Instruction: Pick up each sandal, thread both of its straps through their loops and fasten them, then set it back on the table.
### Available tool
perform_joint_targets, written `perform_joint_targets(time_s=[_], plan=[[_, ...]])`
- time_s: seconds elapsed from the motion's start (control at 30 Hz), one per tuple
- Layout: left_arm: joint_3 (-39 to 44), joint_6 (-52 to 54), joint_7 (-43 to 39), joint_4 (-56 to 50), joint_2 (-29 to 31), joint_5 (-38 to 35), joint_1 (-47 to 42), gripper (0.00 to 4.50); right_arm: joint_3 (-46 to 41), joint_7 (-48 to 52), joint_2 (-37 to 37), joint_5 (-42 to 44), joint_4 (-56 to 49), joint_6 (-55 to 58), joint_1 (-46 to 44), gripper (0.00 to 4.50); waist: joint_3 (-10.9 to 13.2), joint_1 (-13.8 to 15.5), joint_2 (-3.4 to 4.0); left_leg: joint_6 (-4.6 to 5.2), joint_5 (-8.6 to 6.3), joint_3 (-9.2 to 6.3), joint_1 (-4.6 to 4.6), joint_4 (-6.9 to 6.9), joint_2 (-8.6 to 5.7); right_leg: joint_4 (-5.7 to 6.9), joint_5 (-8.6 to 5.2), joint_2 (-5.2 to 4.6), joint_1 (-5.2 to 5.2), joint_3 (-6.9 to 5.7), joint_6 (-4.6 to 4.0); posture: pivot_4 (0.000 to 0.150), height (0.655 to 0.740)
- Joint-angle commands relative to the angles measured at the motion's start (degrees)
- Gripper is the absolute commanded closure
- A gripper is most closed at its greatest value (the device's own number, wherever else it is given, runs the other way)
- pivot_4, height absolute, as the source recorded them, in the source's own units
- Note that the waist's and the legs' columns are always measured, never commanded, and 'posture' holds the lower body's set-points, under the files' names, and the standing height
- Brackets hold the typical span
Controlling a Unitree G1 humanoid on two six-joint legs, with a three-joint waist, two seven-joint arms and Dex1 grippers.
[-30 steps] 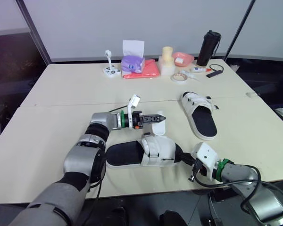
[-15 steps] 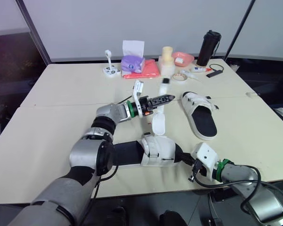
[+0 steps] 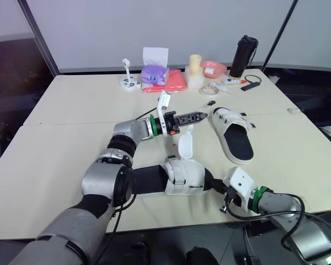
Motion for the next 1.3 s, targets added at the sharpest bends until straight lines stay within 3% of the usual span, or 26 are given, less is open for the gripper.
perform_joint_targets(time_s=[0.03, 0.1, 0.3, 0.47, 0.6, 0.8, 0.9, 1.1, 1.27, 1.3], plan=[[-2.4, -4.7, 0.0, -1.0, -0.3, 2.7, 1.0, 0.57, 1.0, -0.2, 0.0, -1.4, 1.9, 1.6, 1.3, 4.50, 0.0, 0.0, 0.00, 0.00, 0.00, 0.00, 0.00, 0.00, 0.00, 0.00, 0.00, 0.00, 0.00, 0.00, 0.00, 0.150, 0.7400], [-3.2, -5.4, -0.9, -1.0, -0.3, 3.2, 1.5, 1.30, 0.8, -0.1, -0.1, -1.3, 1.8, 1.6, 1.3, 4.50, 0.0, 0.0, 0.00, 0.00, 0.00, 0.00, 0.00, 0.00, 0.00, 0.00, 0.00, 0.00, 0.00, 0.00, 0.00, 0.150, 0.7400], [-3.6, -7.1, -2.2, -2.1, -0.2, 3.3, 1.9, 4.46, 0.7, 0.0, -0.3, -1.2, 1.8, 1.6, 1.2, 4.50, 0.0, 0.0, 0.00, 0.00, 0.00, 0.00, 0.00, 0.00, 0.00, 0.00, 0.00, 0.00, 0.00, 0.00, 0.00, 0.150, 0.7400], [-6.3, -14.9, -5.8, -7.2, 0.1, 5.1, 4.0, 4.46, 0.7, 0.2, -0.4, -1.2, 1.9, 1.6, 1.1, 4.50, 0.0, 0.0, 0.01, 0.00, 0.00, 0.00, 0.00, 0.00, 0.00, 0.00, 0.00, 0.00, 0.00, 0.01, 0.00, 0.150, 0.7400], [-11.6, -23.1, -13.1, -19.4, 0.6, 6.1, 9.7, 4.46, 0.6, 0.5, -0.6, -1.2, 2.1, 1.4, 1.0, 4.50, 0.0, 0.0, 0.02, 0.00, 0.00, 0.01, 0.00, -0.01, 0.01, -0.01, 0.01, 0.00, 0.00, 0.03, -0.02, 0.150, 0.7400], [-23.9, -50.3, -22.9, -35.5, 4.0, 12.4, 21.8, 4.46, 0.8, 1.5, -1.1, -1.2, 2.5, 1.2, 0.7, 4.50, -0.1, 0.1, 0.20, -0.01, 0.00, 0.04, 0.01, -0.01, 0.04, -0.07, 0.03, -0.02, 0.02, 0.09, -0.07, 0.150, 0.7400], [-27.8, -67.8, -24.0, -34.1, 5.7, 15.6, 24.1, 4.46, 1.0, 2.0, -1.2, -1.2, 2.7, 1.2, 0.5, 4.50, -0.1, 0.2, 0.19, 0.00, 0.00, 0.03, 0.01, -0.01, 0.04, -0.09, 0.04, -0.02, 0.01, 0.09, -0.10, 0.150, 0.7400], [-32.5, -87.5, -23.5, -27.8, 7.5, 17.4, 23.6, 4.46, 1.3, 2.7, -1.4, -1.3, 2.7, 1.0, 0.6, 4.50, -0.1, 0.3, 0.20, 0.00, 0.00, 0.00, 0.01, 0.02, 0.04, -0.13, 0.05, -0.03, 0.04, 0.09, -0.15, 0.150, 0.7400], [-34.0, -95.6, -18.1, -21.7, 7.5, 20.6, 21.0, 4.46, 1.6, 3.1, -1.5, -1.4, 3.0, 0.8, 0.4, 4.50, -0.1, 0.3, 0.19, 0.01, 0.00, -0.02, 0.01, 0.01, 0.03, -0.14, 0.06, -0.03, 0.04, 0.07, -0.13, 0.150, 0.7400], [-34.2, -95.8, -17.2, -21.1, 7.4, 20.8, 20.6, 4.22, 1.7, 3.1, -1.5, -1.4, 3.1, 0.7, 0.3, 4.50, -0.1, 0.3, 0.19, 0.01, 0.00, -0.02, 0.01, 0.01, 0.02, -0.14, 0.06, -0.02, 0.05, 0.06, -0.12, 0.150, 0.7400]])
